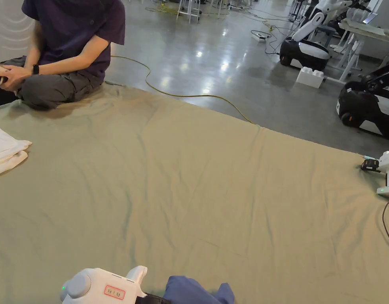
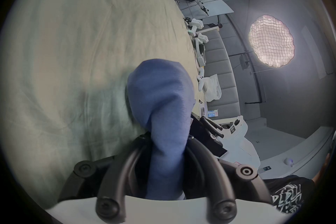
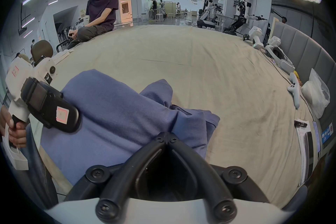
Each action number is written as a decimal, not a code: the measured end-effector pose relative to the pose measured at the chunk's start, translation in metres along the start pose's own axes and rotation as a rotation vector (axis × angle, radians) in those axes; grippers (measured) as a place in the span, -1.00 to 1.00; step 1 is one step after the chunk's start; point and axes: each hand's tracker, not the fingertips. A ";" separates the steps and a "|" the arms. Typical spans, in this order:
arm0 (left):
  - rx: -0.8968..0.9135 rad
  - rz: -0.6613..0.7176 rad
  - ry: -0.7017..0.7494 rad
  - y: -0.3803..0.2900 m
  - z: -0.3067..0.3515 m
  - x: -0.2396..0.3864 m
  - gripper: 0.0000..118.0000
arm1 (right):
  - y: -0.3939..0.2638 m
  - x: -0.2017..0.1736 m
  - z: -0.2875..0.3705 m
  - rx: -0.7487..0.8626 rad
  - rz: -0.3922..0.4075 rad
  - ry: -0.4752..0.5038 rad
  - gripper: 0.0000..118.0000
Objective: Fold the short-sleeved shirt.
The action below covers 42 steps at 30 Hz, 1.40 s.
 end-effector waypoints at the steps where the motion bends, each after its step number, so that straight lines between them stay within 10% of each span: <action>1: 0.000 -0.009 -0.001 0.001 0.003 0.005 -0.60 | 0.000 0.000 0.002 0.004 0.001 0.003 -1.00; 28: 0.252 0.061 0.693 0.074 0.381 -0.032 -0.60 | 0.133 0.093 0.071 0.332 -0.053 -0.166 -1.00; 42: 0.249 0.093 1.139 0.075 0.381 -0.033 -0.10 | 0.108 0.086 0.055 0.249 -0.058 -0.136 -1.00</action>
